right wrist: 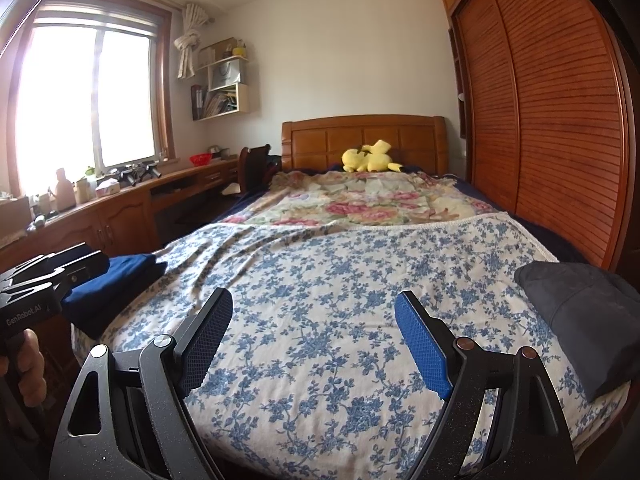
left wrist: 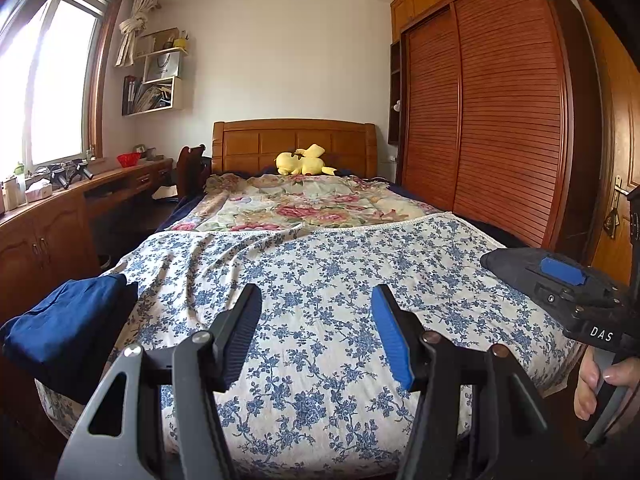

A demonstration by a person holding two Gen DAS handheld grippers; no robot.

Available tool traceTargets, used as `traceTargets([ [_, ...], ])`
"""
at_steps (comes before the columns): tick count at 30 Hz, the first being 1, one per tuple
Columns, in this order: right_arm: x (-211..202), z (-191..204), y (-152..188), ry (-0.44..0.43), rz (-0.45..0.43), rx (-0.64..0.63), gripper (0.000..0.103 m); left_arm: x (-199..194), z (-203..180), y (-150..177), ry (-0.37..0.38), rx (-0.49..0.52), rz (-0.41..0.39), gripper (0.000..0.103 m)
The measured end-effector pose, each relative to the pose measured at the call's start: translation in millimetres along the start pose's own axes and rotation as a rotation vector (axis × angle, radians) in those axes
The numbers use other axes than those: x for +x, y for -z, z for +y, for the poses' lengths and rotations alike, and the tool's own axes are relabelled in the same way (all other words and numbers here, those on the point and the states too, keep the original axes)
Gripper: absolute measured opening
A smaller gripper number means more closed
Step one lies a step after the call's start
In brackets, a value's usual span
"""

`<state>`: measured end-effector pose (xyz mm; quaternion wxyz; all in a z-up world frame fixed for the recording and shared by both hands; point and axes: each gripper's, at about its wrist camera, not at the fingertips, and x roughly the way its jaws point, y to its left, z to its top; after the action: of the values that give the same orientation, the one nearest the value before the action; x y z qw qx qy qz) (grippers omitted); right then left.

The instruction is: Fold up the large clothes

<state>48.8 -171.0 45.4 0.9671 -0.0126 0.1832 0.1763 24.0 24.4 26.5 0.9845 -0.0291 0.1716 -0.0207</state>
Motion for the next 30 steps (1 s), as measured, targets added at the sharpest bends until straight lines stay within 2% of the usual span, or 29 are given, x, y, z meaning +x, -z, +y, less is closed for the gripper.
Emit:
traceTargets([
  [30,-1.3,-0.1,0.7,-0.001,0.001,-0.002,0.085,-6.3,-3.0,0.8,0.007,0.000,-0.010,0.056],
])
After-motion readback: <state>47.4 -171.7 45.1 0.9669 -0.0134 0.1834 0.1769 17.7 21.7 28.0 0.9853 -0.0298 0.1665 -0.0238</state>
